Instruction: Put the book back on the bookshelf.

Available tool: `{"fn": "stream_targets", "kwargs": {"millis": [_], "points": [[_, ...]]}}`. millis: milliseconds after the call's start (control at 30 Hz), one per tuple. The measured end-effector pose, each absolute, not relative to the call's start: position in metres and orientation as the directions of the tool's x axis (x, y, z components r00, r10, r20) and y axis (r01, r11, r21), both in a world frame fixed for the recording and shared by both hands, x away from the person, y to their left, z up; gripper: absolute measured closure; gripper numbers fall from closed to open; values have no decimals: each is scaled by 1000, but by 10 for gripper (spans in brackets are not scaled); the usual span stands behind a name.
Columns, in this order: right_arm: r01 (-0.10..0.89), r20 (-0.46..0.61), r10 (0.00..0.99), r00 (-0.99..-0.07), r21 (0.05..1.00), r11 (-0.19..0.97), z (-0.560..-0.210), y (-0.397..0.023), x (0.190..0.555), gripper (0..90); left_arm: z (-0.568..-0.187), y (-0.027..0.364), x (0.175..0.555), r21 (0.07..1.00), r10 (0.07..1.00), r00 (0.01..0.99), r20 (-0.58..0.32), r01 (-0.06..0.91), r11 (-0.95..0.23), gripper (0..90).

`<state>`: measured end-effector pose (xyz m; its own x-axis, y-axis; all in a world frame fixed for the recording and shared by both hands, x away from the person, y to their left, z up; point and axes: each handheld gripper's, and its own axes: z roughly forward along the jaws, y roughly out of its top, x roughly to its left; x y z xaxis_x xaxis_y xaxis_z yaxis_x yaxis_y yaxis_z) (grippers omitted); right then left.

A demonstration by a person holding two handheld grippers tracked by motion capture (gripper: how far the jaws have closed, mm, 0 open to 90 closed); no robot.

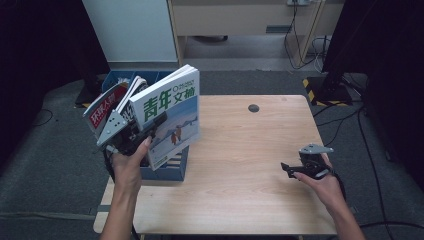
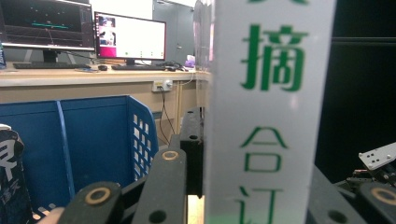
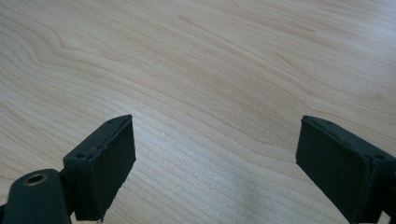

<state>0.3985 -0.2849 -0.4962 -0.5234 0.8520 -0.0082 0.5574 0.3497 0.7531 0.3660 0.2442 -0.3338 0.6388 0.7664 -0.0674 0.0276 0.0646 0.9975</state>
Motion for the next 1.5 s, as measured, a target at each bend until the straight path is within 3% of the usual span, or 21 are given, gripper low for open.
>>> {"fn": "stream_targets", "kwargs": {"millis": [967,1500], "points": [[557,-6,856,-518,757,342,-496,-286,399,122,-329,265,359,996,799,596,-81,16,89,738],[558,-7,855,-519,755,344,-496,-287,399,122,-328,284,364,996,851,517,-90,24,90,738]]}}
